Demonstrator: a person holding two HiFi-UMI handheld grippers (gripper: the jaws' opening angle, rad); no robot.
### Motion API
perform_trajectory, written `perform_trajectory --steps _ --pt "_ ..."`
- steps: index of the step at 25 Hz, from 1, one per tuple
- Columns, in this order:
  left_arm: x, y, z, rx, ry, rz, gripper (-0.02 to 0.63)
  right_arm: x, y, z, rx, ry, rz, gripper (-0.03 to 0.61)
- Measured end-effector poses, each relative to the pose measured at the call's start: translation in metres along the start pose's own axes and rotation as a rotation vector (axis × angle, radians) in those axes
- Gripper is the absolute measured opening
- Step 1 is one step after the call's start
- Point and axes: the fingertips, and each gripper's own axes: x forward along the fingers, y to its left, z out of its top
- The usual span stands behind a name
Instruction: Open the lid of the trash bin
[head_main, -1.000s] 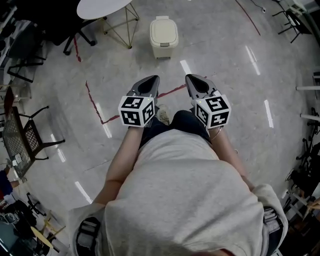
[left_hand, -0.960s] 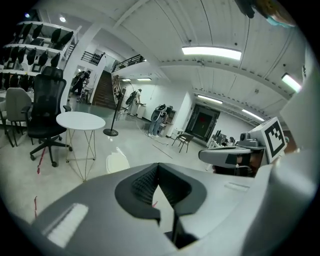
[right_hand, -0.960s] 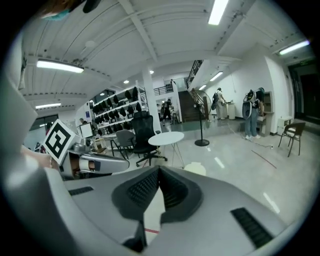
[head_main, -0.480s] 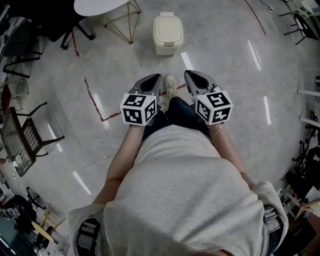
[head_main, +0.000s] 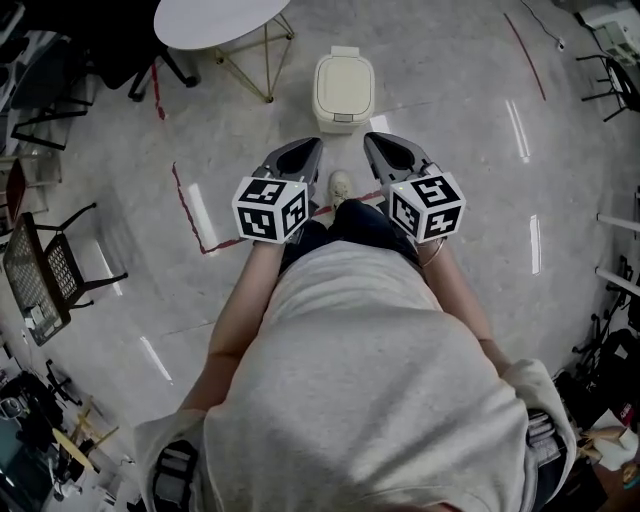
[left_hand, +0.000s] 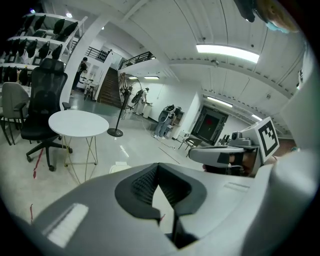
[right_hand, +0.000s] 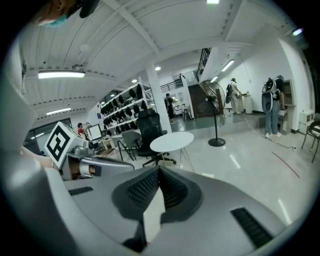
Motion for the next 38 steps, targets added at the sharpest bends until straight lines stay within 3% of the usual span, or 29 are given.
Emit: perform_trajectory --steps 11,17,23,32,38 --pt "0.068 0.018 0.037 -0.047 0.000 0.031 0.009 0.044 -0.068 0.033 -0.015 0.017 0.064 0.008" --pt "0.085 0.027 0.032 -0.020 0.072 0.067 0.009 0.059 -0.077 0.028 0.002 0.063 0.105 0.008" --pt "0.090 0.045 0.037 -0.049 0.081 0.090 0.009 0.072 -0.086 0.030 0.025 0.074 0.089 0.008" --pt "0.105 0.042 0.022 -0.077 0.148 -0.007 0.009 0.088 -0.095 0.019 0.052 0.130 0.060 0.008" --pt "0.110 0.053 0.020 -0.093 0.166 -0.026 0.009 0.092 -0.094 0.010 0.093 0.156 0.030 0.007"
